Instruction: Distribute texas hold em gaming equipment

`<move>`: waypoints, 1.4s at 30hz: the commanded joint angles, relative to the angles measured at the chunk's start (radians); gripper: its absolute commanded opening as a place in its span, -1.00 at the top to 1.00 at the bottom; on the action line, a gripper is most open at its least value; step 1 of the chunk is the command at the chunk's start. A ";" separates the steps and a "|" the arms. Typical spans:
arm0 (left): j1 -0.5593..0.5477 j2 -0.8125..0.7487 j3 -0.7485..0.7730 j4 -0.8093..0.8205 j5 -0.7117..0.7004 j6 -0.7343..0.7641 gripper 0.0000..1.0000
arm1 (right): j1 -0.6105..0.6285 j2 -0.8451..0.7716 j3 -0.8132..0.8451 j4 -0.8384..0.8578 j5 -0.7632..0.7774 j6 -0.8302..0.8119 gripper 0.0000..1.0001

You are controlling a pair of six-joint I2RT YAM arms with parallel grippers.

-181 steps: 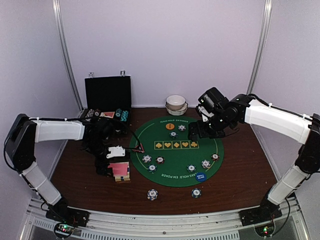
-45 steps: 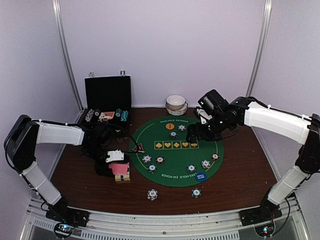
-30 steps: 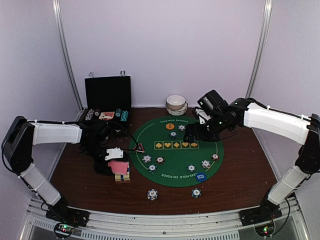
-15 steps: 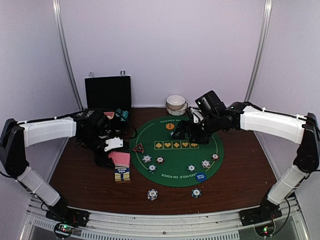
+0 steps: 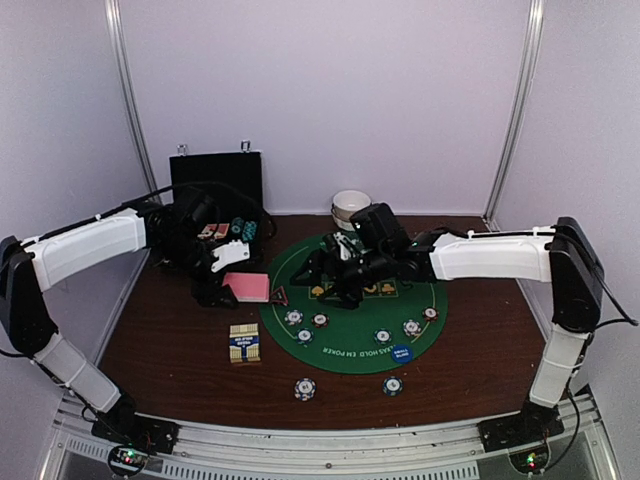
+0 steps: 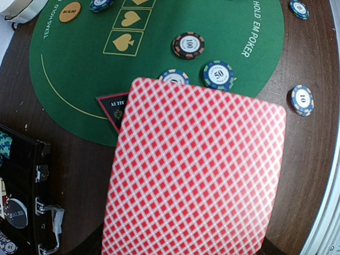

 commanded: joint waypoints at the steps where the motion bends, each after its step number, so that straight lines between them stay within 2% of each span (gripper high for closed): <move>1: -0.009 -0.026 0.053 -0.017 0.036 -0.020 1.00 | 0.026 0.057 0.052 0.222 -0.084 0.133 -0.86; 12: -0.021 -0.020 0.107 -0.039 0.056 -0.040 1.00 | 0.046 0.170 0.098 0.455 -0.137 0.286 -0.73; 27: -0.022 -0.015 0.161 -0.061 0.092 -0.061 1.00 | 0.054 0.248 0.149 0.593 -0.188 0.393 -0.41; 31: -0.023 -0.012 0.174 -0.064 0.098 -0.068 1.00 | 0.061 0.278 0.172 0.655 -0.203 0.442 -0.23; 38: -0.024 -0.006 0.189 -0.066 0.108 -0.071 1.00 | 0.068 0.301 0.195 0.694 -0.216 0.479 0.29; 39: -0.024 -0.008 0.190 -0.066 0.110 -0.071 0.92 | 0.069 0.299 0.195 0.700 -0.217 0.483 0.38; 40: -0.023 -0.013 0.190 -0.065 0.114 -0.070 0.40 | 0.069 0.301 0.195 0.707 -0.217 0.488 0.48; 41: -0.023 -0.020 0.186 -0.060 0.120 -0.069 -0.39 | 0.067 0.303 0.194 0.715 -0.218 0.495 0.56; 42: -0.024 -0.026 0.183 -0.057 0.126 -0.068 -0.87 | 0.067 0.305 0.194 0.727 -0.220 0.503 0.62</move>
